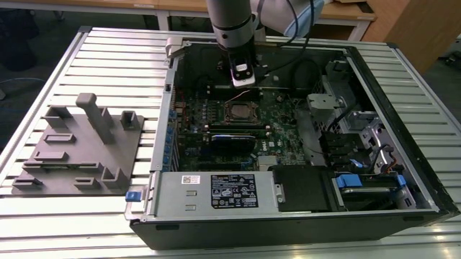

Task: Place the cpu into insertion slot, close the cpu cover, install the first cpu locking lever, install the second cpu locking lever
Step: 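Install the first cpu locking lever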

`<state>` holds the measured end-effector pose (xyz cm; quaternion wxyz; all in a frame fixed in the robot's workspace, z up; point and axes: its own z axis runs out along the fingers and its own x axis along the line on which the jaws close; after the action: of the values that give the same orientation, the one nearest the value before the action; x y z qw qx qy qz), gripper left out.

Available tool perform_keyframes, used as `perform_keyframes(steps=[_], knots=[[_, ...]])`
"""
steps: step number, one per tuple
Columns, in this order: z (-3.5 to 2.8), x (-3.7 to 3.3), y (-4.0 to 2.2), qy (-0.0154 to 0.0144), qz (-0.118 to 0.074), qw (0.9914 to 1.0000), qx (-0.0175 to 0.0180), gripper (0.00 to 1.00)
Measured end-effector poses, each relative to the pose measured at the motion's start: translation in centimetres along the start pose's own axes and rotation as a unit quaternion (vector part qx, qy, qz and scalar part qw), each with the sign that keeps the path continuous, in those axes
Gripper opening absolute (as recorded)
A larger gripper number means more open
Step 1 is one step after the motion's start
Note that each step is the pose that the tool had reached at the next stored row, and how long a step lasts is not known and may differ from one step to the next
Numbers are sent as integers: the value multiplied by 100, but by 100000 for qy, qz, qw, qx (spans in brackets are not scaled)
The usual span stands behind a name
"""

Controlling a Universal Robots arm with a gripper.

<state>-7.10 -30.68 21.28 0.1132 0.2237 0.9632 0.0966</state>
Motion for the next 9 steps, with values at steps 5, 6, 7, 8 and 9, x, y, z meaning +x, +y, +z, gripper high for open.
perform_keyframes(steps=[5, 6, 7, 8, 9], knots=[[-40, -7, 10, -1, 0, 100000, -5, 10], [-48, -9, 12, -2, 2, 100000, -7, 10], [-56, -10, 14, -2, 1, 100000, -5, 10], [-65, -12, 17, -1, 2, 100000, -7, 10], [-75, -14, 19, -1, -1, 100000, -4, 10]])
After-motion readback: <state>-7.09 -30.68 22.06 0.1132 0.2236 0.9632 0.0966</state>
